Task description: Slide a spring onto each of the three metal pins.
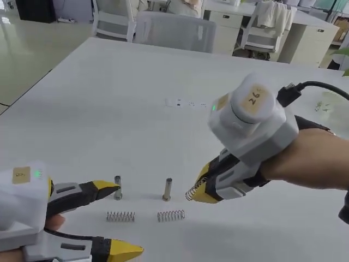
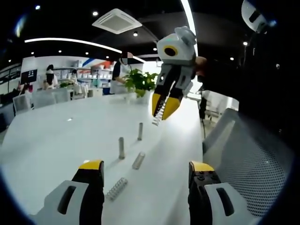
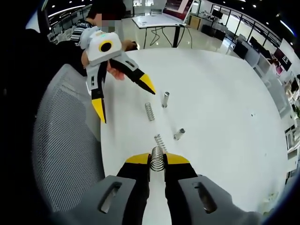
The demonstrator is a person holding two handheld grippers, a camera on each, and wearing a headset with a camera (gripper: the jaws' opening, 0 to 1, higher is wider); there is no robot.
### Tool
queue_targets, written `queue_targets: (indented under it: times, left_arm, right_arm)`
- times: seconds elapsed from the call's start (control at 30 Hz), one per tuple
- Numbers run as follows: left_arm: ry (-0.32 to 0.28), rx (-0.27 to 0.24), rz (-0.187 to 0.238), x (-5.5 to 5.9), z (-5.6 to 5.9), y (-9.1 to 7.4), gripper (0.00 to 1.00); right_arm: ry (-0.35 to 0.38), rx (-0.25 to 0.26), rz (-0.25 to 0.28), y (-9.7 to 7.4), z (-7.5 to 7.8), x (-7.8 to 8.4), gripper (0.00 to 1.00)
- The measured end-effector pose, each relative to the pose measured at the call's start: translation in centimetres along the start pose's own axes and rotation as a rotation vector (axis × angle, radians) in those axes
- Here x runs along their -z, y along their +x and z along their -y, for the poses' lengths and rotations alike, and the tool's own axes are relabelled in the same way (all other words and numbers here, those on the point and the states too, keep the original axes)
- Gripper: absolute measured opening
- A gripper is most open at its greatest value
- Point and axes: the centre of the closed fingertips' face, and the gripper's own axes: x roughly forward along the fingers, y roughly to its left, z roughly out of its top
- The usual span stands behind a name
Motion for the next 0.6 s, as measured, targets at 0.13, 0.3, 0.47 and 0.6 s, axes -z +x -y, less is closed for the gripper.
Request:
queue_targets:
  times: [0.13, 0.3, 0.47, 0.6]
  left_arm:
    - [-0.007, -0.014, 0.000, 0.1, -0.4, -0.2, 0.71]
    - [-0.017, -0.034, -0.001, 0.4, -0.9, -0.5, 0.73]
    - [-0.023, -0.055, -0.003, 0.7, -1.5, -0.7, 0.76]
    - [-0.024, -0.074, -0.006, 1.0, -2.1, -0.9, 0.79]
  right_arm:
    - [0.002, 0.008, -0.002, -0.2, 0.4, 0.1, 0.08]
    - [0.009, 0.018, -0.005, -0.4, 0.9, 0.3, 0.08]
    - [0.008, 0.026, -0.012, -0.7, 1.4, 0.4, 0.08]
    - [0.006, 0.036, -0.022, -0.9, 2.1, 0.5, 0.08]
